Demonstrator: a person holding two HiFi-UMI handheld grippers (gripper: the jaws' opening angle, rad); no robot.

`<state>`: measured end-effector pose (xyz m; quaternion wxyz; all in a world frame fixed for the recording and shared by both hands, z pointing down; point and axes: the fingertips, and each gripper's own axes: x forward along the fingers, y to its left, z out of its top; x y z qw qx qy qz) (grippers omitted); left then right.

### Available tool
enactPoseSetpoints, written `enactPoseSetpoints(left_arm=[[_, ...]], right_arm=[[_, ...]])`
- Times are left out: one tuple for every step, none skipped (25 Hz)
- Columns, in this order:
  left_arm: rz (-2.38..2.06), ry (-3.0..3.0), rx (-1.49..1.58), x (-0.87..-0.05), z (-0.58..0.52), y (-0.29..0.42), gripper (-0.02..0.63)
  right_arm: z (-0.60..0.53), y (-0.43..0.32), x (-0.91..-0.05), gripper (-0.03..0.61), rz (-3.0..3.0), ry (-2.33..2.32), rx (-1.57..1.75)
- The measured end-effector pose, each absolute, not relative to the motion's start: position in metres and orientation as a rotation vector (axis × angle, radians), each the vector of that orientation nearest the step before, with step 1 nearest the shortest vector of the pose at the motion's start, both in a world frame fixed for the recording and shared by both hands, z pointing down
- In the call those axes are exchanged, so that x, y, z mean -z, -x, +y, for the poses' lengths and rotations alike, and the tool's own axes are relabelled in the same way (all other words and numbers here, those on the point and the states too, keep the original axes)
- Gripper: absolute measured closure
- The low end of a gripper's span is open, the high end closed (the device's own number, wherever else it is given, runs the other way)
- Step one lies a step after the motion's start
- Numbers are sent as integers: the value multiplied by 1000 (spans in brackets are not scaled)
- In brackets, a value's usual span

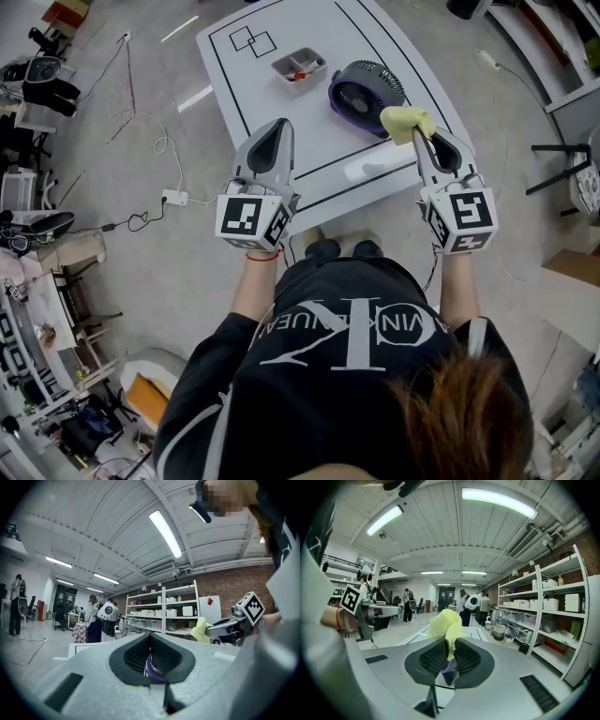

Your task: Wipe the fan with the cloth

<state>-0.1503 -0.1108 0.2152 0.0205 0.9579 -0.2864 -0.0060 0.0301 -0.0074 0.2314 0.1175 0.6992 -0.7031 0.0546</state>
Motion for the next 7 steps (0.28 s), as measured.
enactPoseSetpoints(left_arm=[[-889,-2973,16,-215,-111,150,607],[-890,-2974,14,-215,-110,149,607],[-893,-2973,14,-215,-110,148,607],[-896,-2973,13,-215,-110,147,607],[-898,-2972,12,-216,-109,146,607],[-898,-2973,11,-216,-109,144,607],[-898,-2974,8,-216,-108,143,607]], right_arm=[[-7,-31,-232,546,-2060,-2045,-162],[-7,-31,-232,546,-2063,-2044,-163],[-7,-33,-232,546,-2066,-2044,-163],[-7,-34,-233,546,-2068,-2044,-165],[-7,-35,-233,546,-2070,-2043,-166],[-6,-37,-234,546,-2072,-2043,-169],[-6,-38,-234,547,-2074,-2043,-171]])
